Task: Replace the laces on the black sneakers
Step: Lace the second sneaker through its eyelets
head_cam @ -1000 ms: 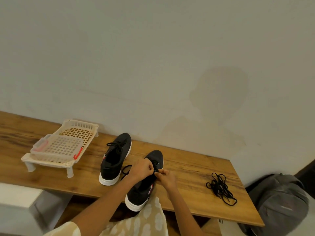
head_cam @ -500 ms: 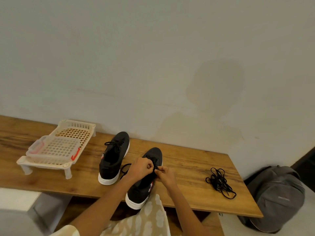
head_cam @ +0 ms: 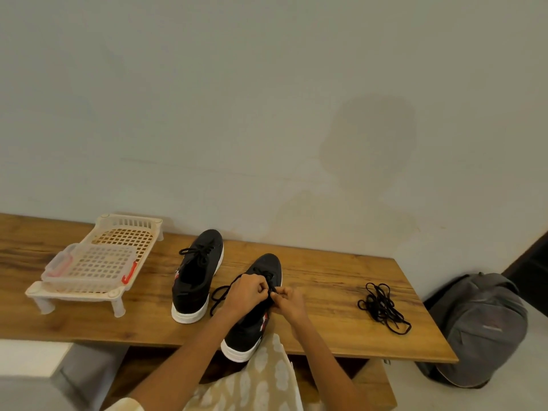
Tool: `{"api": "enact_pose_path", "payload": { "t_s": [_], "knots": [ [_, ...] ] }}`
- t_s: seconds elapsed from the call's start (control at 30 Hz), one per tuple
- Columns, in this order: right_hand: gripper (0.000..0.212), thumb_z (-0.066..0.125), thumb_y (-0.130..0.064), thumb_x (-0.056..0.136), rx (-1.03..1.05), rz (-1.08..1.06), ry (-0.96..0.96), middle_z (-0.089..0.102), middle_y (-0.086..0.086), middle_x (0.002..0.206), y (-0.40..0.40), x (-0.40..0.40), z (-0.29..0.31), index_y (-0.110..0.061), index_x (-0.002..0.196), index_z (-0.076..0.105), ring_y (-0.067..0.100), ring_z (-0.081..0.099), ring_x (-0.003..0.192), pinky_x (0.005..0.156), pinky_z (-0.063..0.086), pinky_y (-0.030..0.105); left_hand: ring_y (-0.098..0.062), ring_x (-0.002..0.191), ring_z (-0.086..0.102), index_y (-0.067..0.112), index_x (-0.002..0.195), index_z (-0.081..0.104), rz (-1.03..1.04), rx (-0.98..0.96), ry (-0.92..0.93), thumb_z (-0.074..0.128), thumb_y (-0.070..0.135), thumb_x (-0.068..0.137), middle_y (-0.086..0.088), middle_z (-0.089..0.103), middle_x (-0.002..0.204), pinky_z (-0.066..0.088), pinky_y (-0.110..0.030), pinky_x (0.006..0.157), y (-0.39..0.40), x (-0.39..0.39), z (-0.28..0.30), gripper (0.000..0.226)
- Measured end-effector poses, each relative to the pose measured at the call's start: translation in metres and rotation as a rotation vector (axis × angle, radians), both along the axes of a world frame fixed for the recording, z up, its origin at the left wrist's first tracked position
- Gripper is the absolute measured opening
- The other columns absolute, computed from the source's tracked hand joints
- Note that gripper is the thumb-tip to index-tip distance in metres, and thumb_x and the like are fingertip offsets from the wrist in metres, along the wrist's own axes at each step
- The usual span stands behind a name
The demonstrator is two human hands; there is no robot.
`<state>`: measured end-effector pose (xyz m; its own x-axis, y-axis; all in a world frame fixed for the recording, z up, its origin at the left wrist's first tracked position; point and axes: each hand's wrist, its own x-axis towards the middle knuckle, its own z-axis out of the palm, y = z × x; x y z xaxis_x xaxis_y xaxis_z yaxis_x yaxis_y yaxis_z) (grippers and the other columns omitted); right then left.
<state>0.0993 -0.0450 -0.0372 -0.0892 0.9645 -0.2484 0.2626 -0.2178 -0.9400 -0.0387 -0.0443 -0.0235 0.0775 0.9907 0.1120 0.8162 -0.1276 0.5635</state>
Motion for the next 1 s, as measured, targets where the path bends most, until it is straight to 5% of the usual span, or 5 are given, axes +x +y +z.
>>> {"api": "enact_pose_path", "payload": {
  "t_s": [0.17,0.43,0.57,0.77,1.0],
  "knots": [
    [0.021,0.057,-0.009,0.093,0.042,0.024,-0.062,0.070,0.005,0.082,0.000,-0.003,0.004,-0.022,0.080,0.066,0.024,0.068,0.083,0.082,0.056,0.042,-0.017,0.079,0.062,0.012,0.090,0.069,-0.020,0.004,0.083,0.056,0.021,0.088,-0.002,0.069,0.086,0.048,-0.030,0.069,0.002,0.002,0.004,0.016],
    [0.020,0.052,-0.008,0.096,-0.011,0.011,0.073,0.070,0.016,0.086,0.003,0.005,-0.001,0.000,0.101,0.068,0.019,0.068,0.076,0.069,0.058,0.028,-0.009,0.089,0.063,0.022,0.096,0.072,0.001,0.070,0.087,0.059,0.028,0.091,0.008,0.071,0.096,0.046,-0.021,0.072,0.005,0.000,0.006,0.015],
    [0.020,0.055,-0.010,0.094,-0.029,-0.036,0.075,0.067,0.005,0.070,0.003,0.005,0.001,-0.008,0.080,0.069,0.013,0.064,0.065,0.062,0.054,0.024,-0.007,0.084,0.064,0.026,0.094,0.067,0.018,0.043,0.097,0.063,0.035,0.088,0.009,0.071,0.089,0.050,-0.024,0.072,0.008,-0.002,0.007,0.012],
    [0.022,0.044,-0.011,0.095,0.043,-0.109,-0.008,0.062,0.003,0.071,0.018,0.005,0.028,-0.010,0.076,0.054,0.014,0.059,0.063,0.055,0.049,0.022,-0.016,0.102,0.058,0.021,0.124,0.059,-0.151,-0.072,0.020,0.057,0.017,0.091,0.001,0.064,0.111,0.047,-0.031,0.088,0.016,-0.005,0.011,0.034],
    [0.027,0.032,-0.003,0.092,0.068,-0.362,0.741,0.068,0.014,0.078,0.045,0.016,0.135,-0.003,0.073,0.053,0.020,0.063,0.061,0.059,0.056,0.026,-0.013,0.090,0.057,0.007,0.098,0.073,-0.184,-0.140,-0.143,0.059,0.025,0.092,-0.008,0.069,0.101,0.040,-0.024,0.079,0.015,0.000,0.025,0.023]
  ]
}}
